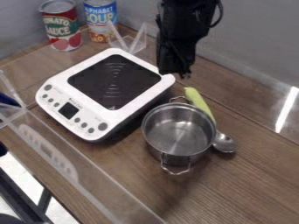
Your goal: Put silver pot on the white and black stove top
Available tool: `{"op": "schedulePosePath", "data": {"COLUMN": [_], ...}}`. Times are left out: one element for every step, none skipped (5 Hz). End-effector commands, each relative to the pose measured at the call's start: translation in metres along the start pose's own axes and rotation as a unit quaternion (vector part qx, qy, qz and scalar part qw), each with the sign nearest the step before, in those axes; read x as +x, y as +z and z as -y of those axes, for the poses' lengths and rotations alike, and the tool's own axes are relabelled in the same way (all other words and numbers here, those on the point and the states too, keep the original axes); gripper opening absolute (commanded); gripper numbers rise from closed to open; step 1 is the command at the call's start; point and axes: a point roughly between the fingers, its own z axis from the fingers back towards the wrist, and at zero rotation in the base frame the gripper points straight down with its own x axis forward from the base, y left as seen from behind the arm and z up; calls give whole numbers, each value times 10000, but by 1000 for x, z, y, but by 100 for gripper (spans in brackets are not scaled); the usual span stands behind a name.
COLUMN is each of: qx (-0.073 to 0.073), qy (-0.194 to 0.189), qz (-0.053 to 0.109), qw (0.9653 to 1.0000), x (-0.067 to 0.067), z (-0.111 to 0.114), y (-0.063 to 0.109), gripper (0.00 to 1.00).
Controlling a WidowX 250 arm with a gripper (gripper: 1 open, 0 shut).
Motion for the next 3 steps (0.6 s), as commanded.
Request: {"op": "schedulePosePath", "data": {"qx": [76,26,31], "qy": [-108,-231,-277], "qz": [265,287,317], "qw": [9996,9993,9991], "x": [13,19,20], "z": [19,38,42], "y": [14,12,6], "gripper": [100,0,0]}}
